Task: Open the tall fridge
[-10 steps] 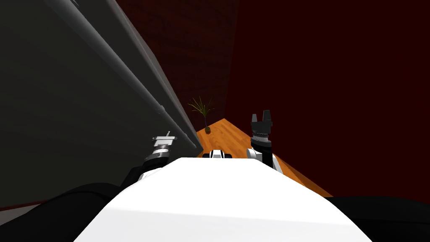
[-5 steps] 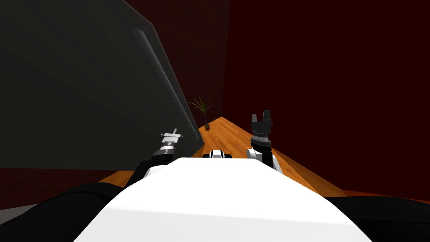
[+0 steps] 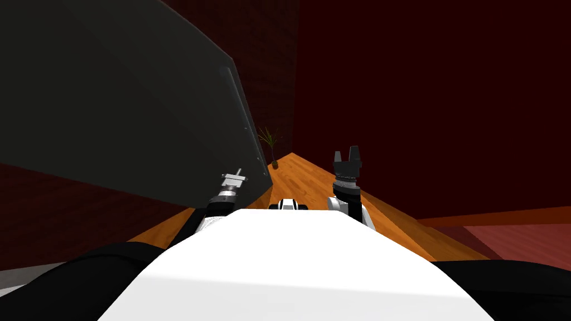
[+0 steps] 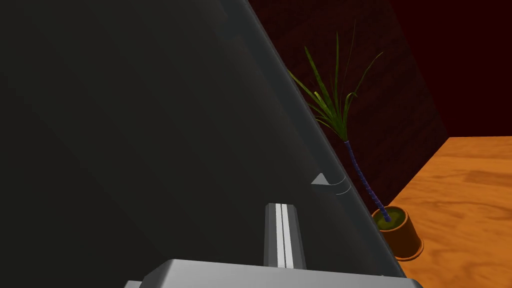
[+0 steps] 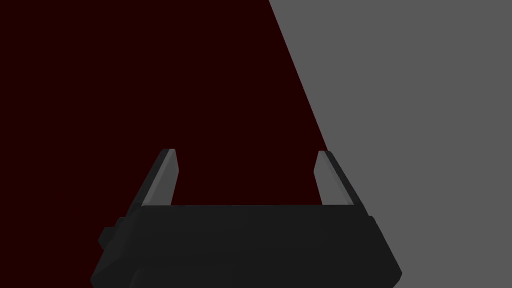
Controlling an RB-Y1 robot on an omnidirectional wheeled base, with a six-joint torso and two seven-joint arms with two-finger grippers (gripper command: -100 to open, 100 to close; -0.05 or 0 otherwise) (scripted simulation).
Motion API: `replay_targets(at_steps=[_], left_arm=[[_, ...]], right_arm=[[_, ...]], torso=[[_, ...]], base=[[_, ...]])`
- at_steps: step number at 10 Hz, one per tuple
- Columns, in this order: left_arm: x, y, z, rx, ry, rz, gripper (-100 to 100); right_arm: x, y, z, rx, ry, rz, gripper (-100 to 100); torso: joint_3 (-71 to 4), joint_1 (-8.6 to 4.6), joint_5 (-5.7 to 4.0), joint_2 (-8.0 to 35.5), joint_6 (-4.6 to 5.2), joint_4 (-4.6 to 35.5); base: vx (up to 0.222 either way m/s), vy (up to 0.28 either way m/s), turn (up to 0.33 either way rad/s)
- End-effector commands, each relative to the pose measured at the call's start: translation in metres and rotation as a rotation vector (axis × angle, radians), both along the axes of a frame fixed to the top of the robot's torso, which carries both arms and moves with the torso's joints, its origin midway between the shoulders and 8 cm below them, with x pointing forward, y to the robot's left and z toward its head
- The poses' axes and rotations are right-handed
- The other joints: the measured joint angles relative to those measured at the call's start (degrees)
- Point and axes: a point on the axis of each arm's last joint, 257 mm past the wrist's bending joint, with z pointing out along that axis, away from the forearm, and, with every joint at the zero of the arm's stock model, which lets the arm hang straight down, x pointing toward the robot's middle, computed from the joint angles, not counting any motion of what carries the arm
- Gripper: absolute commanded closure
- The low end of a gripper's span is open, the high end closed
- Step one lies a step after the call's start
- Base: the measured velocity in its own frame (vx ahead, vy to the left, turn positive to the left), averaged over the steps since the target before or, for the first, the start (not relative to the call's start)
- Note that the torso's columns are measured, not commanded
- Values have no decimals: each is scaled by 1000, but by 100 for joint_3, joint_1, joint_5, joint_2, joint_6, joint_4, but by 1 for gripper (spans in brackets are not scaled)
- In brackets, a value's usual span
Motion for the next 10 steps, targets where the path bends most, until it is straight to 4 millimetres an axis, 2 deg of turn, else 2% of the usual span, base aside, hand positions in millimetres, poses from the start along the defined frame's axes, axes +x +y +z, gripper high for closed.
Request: replay_targets(at_steps=[1, 5, 10], left_arm=[[4, -2, -19, 16, 41, -24, -100], [12, -10, -24, 9, 44, -46, -100], [22, -18, -42, -8, 74, -72, -100]], right_arm=[[0, 0, 0, 0, 0, 0, 0], [0, 0, 0, 0, 0, 0, 0], [0, 0, 0, 0, 0, 0, 0]], torso=[[-33, 15, 4, -45, 3, -17], [28, 28, 9, 54, 3, 12], [27, 26, 8, 53, 3, 11]], base=[[89, 36, -64], [194, 72, -78], [208, 82, -82]])
